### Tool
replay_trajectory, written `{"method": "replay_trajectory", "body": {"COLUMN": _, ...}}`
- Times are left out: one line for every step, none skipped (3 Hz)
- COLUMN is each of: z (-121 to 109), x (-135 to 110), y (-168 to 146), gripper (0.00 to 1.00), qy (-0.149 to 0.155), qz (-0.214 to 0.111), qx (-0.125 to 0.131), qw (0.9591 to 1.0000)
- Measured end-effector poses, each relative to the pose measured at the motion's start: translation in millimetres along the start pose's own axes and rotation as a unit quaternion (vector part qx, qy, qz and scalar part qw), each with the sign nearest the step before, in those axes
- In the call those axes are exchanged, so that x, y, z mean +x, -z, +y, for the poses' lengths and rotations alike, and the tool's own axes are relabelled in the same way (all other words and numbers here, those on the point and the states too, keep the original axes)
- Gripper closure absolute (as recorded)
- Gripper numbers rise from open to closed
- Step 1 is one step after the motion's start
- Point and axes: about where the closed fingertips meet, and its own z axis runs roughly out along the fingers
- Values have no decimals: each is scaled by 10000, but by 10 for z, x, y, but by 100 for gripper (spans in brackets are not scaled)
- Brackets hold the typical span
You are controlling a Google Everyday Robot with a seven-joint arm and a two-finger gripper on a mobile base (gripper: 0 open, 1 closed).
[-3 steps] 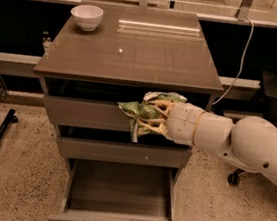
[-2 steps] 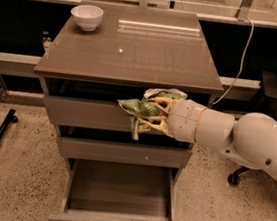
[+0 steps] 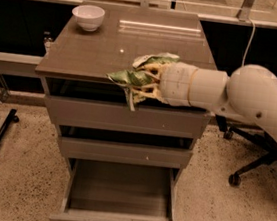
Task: Pick green jalapeno chip bag from bottom drawer and place on counter
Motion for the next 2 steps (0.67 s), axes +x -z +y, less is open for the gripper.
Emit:
{"method": "replay_trajectory", "body": {"z": -361, "x": 10, "y": -225, "gripper": 100, "qy": 210, "qz": -29, "qx": -8, "qw": 9998}}
{"method": "replay_trajectory", "body": {"z": -720, "x": 164, "y": -508, "gripper": 100, "qy": 165, "qz": -13, "qx": 73, "qw": 9998}}
